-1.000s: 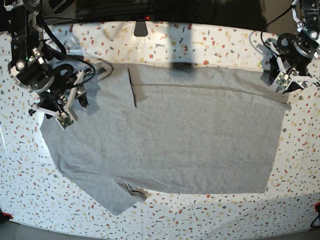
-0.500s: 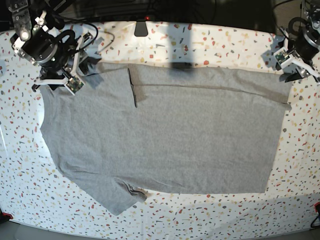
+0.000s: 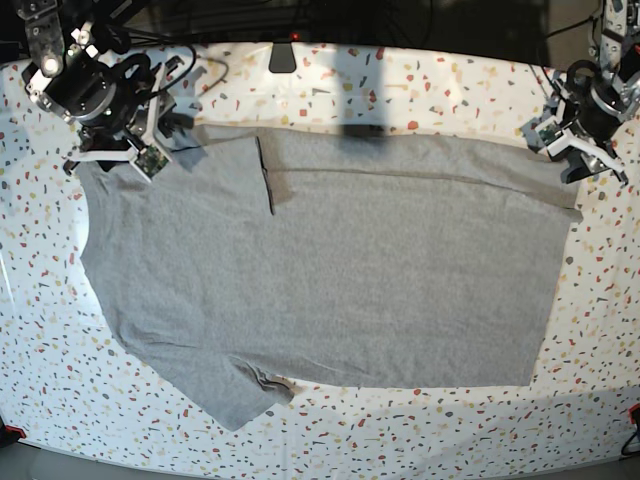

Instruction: Fold the T-shirt properly

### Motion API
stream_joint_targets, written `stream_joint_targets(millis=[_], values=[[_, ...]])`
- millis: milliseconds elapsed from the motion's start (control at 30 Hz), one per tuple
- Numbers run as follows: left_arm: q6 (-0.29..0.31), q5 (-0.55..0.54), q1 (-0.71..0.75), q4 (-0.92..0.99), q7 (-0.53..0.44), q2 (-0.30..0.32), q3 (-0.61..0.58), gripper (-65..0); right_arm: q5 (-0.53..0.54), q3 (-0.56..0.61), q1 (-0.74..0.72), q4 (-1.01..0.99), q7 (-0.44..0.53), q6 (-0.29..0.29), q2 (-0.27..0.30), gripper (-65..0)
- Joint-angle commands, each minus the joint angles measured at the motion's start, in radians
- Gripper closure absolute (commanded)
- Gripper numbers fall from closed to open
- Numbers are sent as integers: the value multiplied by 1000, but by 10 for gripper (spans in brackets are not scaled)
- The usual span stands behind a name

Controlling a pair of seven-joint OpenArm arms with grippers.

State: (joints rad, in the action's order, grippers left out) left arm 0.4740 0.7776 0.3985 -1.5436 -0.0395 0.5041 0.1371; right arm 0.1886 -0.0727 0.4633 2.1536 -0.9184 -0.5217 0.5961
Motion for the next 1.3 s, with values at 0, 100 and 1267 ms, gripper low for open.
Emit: stream_joint_targets(millis=[0, 100, 1267], values=[[2, 8, 6, -1, 13, 20, 5, -250, 1, -8, -2, 23, 5, 3, 13, -284], [13, 8, 18, 0, 9, 28, 5, -172, 2, -8, 36, 88, -11, 2, 16, -284], [65, -132, 34, -1, -37, 26, 5, 0, -521, -5, 247, -158, 476, -13, 96, -284]])
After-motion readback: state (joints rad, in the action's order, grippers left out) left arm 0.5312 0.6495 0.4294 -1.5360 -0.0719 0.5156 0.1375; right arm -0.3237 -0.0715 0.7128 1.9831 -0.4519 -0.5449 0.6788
